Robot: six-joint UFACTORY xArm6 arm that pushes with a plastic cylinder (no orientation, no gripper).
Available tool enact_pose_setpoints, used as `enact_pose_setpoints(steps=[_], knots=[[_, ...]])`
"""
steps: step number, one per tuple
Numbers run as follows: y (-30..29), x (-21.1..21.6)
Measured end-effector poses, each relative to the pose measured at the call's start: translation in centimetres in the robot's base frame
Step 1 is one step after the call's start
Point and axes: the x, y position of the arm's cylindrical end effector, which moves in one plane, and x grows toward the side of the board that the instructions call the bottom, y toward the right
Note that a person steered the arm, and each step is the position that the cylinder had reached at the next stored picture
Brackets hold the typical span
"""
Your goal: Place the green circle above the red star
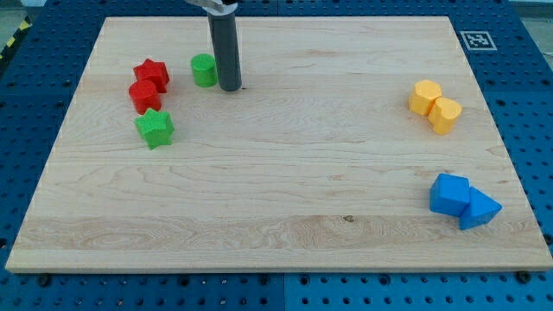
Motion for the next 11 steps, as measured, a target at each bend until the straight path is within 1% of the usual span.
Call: enact_pose_setpoints(steps=[1,2,3,4,5,8,11], knots=[[-0.2,-2.8],[-0.6,-3.3],[0.2,-2.7],[1.1,-0.8],[1.1,-0.5],[-0.6,-0.5],[-5.2,-2.6]])
